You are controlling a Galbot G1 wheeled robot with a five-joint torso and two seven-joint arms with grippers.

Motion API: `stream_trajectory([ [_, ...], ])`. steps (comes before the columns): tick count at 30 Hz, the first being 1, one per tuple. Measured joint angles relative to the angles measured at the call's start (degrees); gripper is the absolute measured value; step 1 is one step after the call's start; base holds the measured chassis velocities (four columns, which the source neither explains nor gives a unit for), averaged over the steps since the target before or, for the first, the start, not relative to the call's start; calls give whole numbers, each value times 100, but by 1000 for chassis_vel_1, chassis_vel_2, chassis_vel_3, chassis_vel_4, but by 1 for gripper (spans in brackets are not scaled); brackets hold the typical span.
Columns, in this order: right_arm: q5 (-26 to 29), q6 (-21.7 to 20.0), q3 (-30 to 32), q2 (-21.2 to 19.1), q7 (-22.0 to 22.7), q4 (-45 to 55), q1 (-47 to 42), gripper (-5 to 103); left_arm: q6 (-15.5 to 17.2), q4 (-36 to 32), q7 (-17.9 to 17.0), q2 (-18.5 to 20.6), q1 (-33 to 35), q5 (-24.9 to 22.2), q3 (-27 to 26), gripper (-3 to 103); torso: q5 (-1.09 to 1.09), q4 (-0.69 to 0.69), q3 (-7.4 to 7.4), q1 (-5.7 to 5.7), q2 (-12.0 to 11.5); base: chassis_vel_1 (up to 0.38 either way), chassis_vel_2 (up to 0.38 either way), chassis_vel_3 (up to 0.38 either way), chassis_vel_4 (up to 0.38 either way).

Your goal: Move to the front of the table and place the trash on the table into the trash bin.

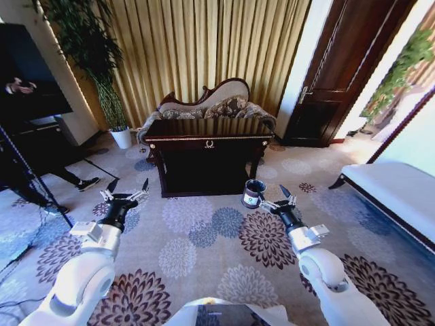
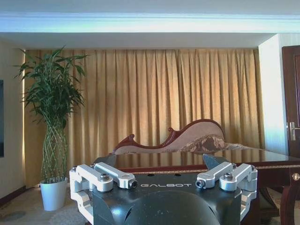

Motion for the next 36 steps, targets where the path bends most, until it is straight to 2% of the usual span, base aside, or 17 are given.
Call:
stream_trajectory([
  [36,4,-18,1,-2,7,3,2,100,3,0,-2,3,-1,9,-2,100,1,0,0,0,0,0,0,0,0],
])
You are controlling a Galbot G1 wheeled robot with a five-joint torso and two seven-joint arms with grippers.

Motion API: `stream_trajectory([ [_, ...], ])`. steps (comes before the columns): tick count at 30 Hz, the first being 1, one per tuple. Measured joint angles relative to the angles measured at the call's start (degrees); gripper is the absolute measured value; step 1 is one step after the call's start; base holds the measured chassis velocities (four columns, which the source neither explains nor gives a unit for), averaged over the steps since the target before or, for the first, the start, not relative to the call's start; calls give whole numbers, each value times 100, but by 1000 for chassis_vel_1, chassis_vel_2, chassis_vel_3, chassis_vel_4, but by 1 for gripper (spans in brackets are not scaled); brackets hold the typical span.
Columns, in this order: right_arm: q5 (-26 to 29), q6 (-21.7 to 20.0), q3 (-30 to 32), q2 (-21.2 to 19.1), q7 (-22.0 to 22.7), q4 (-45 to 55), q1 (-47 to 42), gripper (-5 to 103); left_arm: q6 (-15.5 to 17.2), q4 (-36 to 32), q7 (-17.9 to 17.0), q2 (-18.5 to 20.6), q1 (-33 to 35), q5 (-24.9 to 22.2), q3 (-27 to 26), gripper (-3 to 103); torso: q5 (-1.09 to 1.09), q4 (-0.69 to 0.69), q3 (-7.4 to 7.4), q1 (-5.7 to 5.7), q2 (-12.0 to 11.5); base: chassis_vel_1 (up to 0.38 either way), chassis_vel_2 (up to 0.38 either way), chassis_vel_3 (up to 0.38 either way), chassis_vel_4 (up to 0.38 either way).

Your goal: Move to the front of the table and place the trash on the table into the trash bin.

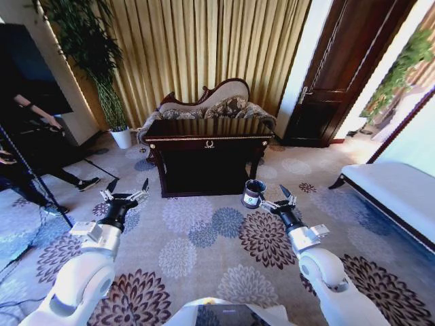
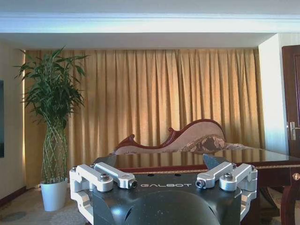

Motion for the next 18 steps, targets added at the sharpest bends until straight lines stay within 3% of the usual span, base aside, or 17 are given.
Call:
stream_trajectory([
  [18,0,-1,0,0,0,1,0,100,5,0,1,0,0,0,0,100,0,0,0,0,0,0,0,0,0],
])
